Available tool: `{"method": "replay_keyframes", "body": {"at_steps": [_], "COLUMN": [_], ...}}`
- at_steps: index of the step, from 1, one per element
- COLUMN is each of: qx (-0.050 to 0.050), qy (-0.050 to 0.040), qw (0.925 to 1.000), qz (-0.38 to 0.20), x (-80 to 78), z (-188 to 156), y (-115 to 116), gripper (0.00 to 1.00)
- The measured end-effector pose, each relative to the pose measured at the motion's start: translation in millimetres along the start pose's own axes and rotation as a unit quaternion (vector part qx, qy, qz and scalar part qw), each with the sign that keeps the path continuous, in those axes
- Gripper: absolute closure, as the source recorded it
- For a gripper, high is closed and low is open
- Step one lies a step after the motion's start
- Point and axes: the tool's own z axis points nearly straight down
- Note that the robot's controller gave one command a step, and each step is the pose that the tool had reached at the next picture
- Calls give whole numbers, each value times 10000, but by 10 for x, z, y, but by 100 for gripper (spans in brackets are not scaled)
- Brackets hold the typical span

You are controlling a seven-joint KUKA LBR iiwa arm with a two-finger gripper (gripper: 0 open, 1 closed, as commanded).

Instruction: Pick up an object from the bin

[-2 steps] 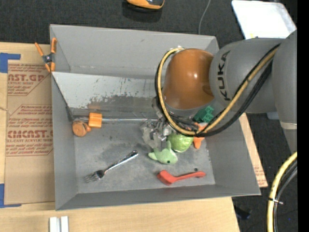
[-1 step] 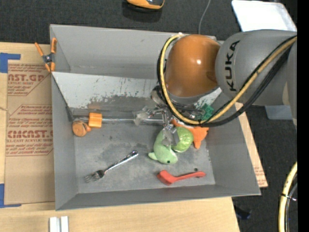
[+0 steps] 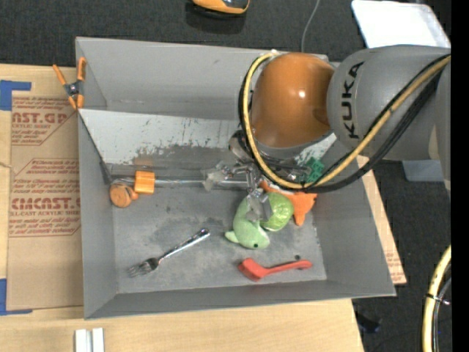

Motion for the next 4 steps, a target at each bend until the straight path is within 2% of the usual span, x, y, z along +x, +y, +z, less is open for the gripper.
{"method": "replay_keyframes", "body": {"at_steps": [1, 2, 3, 4], "qx": [4, -7, 10, 9], "qy": [-11, -9, -20, -21], "qw": [9995, 9967, 9582, 9582], "qz": [-310, -811, -2860, -2861], "x": [200, 397, 587, 587], "z": [130, 437, 779, 776], "y": [-49, 22, -191, -191], "gripper": [0, 0, 100, 100]}}
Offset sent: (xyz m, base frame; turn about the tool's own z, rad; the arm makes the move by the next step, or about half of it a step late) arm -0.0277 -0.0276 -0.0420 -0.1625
